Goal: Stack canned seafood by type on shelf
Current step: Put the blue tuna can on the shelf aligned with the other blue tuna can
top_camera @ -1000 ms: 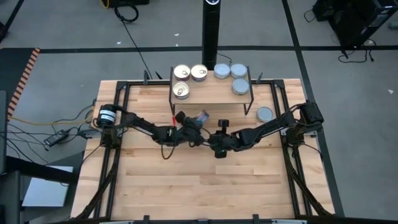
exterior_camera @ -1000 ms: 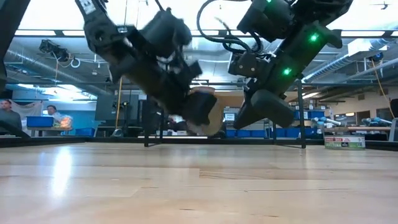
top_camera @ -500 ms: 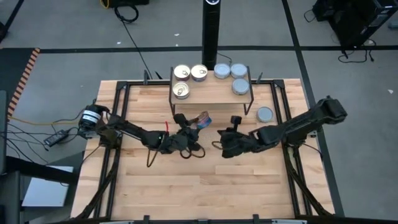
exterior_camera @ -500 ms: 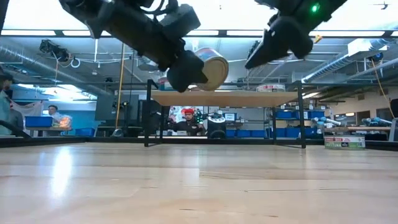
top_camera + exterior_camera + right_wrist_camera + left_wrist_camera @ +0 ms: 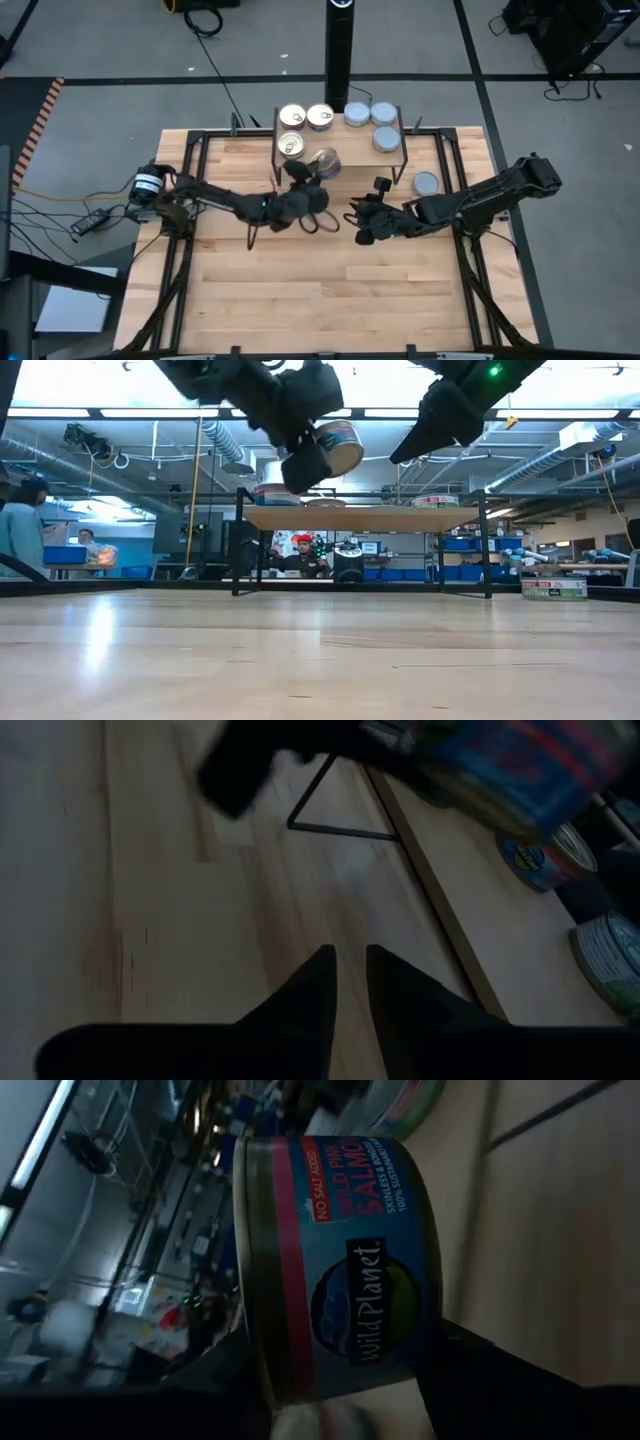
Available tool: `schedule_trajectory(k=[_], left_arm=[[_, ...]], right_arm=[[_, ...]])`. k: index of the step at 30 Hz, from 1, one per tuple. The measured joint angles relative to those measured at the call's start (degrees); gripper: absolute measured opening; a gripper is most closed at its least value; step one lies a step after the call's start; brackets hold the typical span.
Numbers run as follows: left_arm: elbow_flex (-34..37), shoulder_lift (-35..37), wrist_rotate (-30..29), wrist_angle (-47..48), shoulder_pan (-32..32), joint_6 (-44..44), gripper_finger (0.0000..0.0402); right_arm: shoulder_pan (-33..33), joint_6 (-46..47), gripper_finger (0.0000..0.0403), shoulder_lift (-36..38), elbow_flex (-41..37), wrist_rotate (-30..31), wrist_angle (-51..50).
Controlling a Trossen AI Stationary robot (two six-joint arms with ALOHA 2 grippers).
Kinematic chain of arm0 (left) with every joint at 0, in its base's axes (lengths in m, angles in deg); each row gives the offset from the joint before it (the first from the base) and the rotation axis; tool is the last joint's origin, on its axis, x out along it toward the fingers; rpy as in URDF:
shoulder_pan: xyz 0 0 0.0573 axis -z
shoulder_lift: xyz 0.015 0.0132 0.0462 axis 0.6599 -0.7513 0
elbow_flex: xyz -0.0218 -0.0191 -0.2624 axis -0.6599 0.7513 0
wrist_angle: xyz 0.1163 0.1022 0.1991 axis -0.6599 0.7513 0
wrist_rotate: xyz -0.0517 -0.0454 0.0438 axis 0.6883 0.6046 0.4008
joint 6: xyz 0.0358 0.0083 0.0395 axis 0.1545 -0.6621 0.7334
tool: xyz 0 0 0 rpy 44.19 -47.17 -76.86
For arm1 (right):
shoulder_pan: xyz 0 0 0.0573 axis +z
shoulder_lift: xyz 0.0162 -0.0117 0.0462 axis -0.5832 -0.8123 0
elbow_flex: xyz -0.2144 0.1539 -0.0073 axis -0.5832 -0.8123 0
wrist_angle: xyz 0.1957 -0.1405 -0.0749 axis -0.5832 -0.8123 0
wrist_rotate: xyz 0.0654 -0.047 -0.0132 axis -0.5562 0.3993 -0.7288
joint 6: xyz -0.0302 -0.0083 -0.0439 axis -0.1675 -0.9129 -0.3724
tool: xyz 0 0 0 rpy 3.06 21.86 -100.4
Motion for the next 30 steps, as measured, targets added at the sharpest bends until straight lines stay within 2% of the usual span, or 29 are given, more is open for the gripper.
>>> schedule_trajectory(k=[4, 11, 18, 22, 27, 30], left_arm=[[-6.90, -0.03, -0.35, 10.75, -2.49, -0.29, 0.0198], [-17.19, -1.84, 0.35, 33.05, -4.70, -8.14, 0.0198], [-23.26, -7.06, 2.70, 42.40, -5.49, -8.58, 0.0198], [-26.25, -10.22, 2.05, 46.22, -6.28, -8.67, 0.0198], [-27.29, -10.71, 4.68, 47.93, -6.83, -9.08, 0.0198], [-28.32, -10.71, 5.42, 53.02, -7.47, -10.62, 0.0198]], right_arm=[[0.00, -0.30, 0.0071, -0.01, 0.00, -0.06, -0.11], [0.00, -0.36, 0.0072, -0.04, -0.02, -0.09, -0.19], [0.17, 0.04, 0.0072, -0.06, -0.09, -0.68, -0.64], [0.38, 0.17, 0.0071, -0.06, -0.09, -1.28, -0.88], [0.39, 0.42, 0.0069, -0.08, -0.09, -1.39, -1.33], [0.39, 0.40, 0.0070, -0.08, -0.09, -1.46, -1.66]])
